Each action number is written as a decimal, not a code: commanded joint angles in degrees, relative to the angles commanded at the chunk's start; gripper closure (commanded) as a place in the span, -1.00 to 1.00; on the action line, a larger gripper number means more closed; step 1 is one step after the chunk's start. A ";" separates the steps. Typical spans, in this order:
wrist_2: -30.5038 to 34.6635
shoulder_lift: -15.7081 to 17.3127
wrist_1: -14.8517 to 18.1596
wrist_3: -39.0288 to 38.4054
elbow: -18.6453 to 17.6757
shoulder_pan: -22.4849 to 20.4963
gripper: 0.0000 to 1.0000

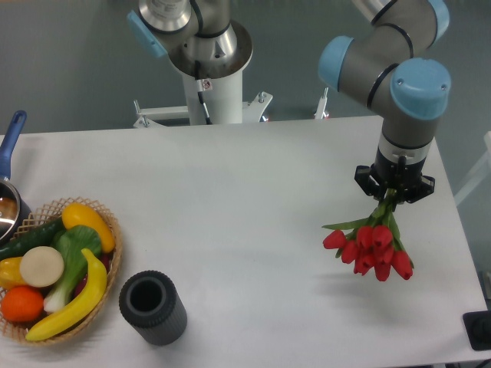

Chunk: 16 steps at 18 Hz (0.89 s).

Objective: Insert the flowers into the vase
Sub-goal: 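Carry the red tulip bunch in the gripper toward the grey vase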

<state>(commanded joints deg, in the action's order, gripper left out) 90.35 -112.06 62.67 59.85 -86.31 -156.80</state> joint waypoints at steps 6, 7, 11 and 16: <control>-1.31 0.26 -0.35 -1.49 -0.09 3.78 1.00; -2.71 0.52 -0.70 -2.36 -0.26 4.30 1.00; -16.57 1.67 -6.13 -7.71 0.09 5.54 1.00; -33.99 -0.79 -17.14 -21.44 2.71 10.19 1.00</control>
<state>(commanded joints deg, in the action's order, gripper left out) 56.36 -112.85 45.53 38.41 -83.59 -146.61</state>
